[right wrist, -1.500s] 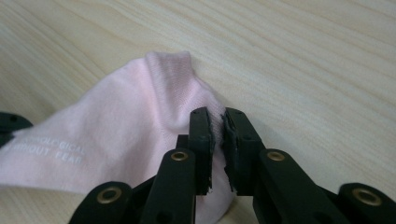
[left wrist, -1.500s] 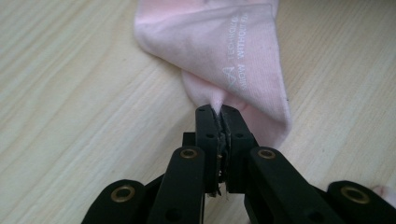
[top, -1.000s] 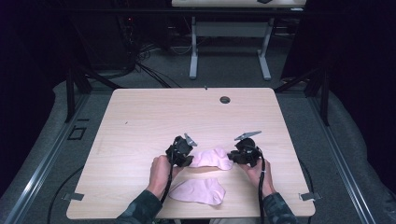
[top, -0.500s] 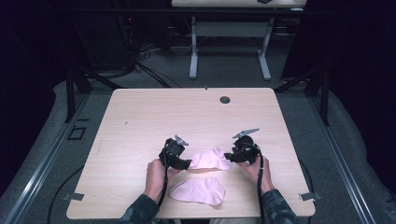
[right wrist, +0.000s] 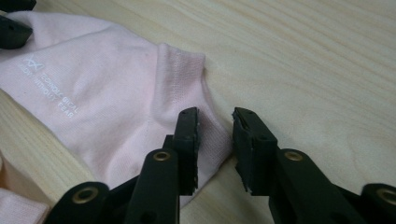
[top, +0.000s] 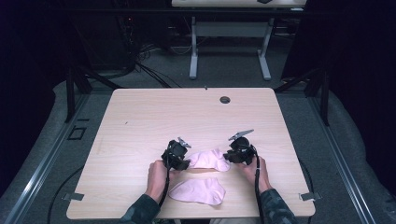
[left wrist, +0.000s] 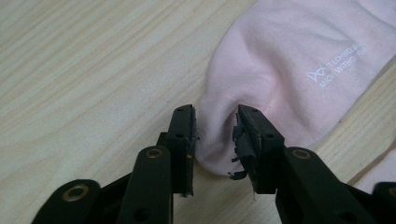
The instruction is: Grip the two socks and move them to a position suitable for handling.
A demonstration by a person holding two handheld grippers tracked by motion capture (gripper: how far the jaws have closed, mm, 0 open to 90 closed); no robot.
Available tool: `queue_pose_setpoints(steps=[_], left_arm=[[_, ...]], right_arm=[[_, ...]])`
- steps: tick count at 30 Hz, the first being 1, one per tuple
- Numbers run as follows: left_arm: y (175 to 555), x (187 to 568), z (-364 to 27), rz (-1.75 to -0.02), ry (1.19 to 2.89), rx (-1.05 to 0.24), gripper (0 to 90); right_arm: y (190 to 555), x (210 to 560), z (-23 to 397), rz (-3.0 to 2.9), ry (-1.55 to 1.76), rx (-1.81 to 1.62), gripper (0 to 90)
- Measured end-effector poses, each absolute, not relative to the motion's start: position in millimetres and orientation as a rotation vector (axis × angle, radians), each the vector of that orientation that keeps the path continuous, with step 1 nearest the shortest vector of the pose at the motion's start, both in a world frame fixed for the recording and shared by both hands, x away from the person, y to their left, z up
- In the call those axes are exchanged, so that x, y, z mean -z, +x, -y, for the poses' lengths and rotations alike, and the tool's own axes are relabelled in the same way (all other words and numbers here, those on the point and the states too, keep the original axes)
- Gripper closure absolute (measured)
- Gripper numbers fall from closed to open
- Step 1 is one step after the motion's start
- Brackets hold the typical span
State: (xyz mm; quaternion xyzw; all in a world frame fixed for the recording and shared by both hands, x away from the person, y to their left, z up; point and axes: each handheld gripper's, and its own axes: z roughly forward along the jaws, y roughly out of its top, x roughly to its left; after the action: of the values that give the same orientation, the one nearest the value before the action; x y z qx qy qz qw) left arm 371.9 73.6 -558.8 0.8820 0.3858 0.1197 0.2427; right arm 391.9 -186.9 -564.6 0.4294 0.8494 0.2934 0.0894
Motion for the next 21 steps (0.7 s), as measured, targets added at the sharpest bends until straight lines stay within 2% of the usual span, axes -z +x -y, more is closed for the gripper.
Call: queue_pose_setpoints(steps=[3, 7, 21], left_arm=[[371, 559, -75, -1.047, 2.413, -0.329, 74.4], [370, 560, -76, -1.030, 2.416, -0.332, 84.2], [369, 554, -90, -1.041, 2.369, -0.348, 87.2]], right_arm=[[390, 566, 185, -2.524, 1.266, -0.899, 80.4], [388, 566, 185, -2.531, 1.255, -0.889, 83.2], [385, 562, 188, -2.511, 1.281, -0.977, 84.0]])
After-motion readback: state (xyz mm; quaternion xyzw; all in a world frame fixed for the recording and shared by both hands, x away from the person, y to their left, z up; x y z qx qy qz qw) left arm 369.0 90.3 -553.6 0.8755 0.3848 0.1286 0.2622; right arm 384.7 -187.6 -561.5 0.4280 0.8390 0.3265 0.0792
